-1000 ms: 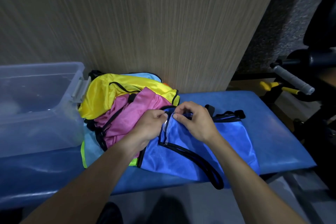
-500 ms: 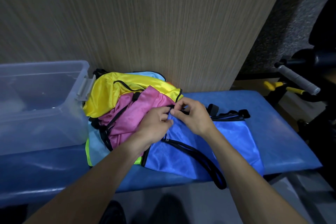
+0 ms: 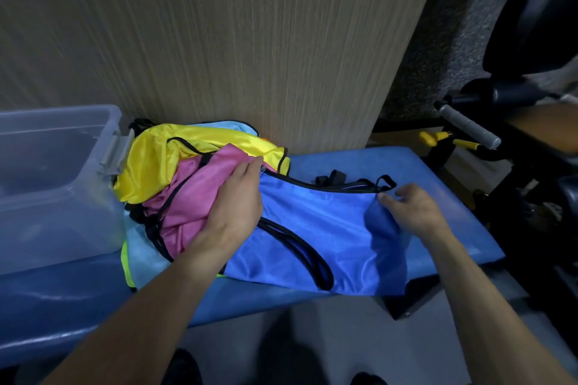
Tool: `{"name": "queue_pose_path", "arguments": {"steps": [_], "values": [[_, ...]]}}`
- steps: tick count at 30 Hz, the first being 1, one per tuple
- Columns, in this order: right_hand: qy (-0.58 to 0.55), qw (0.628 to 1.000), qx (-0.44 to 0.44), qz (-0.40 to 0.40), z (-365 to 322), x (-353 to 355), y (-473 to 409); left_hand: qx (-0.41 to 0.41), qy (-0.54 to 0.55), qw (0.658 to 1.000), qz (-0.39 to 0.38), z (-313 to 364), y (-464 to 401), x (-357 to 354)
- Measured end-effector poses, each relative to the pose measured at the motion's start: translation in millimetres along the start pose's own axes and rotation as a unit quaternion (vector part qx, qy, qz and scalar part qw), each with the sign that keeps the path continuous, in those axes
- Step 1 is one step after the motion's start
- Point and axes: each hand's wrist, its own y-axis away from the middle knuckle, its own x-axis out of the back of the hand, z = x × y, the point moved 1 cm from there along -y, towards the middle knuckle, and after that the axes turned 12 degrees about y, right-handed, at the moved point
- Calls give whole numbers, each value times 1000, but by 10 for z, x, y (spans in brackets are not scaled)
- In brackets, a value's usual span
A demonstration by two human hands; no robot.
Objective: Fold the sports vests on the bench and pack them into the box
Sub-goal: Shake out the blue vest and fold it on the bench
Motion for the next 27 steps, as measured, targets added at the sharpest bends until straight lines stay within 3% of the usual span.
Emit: {"name": "queue_pose_path", "arguments": {"steps": [4, 7, 10, 12, 15, 19, 24, 27], "values": [[-74, 996, 5, -56, 82, -47, 52, -2, -124, 992, -5, 127, 39, -24], [-97, 994, 4, -58, 17, -112, 32, -71, -174, 982, 13, 375, 128, -84], [-135, 989, -19, -50, -44, -195, -39, -113, -80, 979, -149, 511, 277, -370], [-176, 982, -37, -55, -73, -241, -72, -91, -133, 955, -247, 432, 343, -545], [-205, 977, -35, -45, 32, -197, -112, -89, -155, 938, -296, 338, 397, -753], [-200, 976, -59, 55, 457, 132, -190, -78, -62, 935, -341, 668, 419, -1101], [-175, 978, -95, 58, 739, 244, -184, -43, 11, 944, -328, 870, 218, -1261], [-154, 983, -90, 35, 770, 280, -204, -63, 10, 968, -244, 759, 33, -1166]]}}
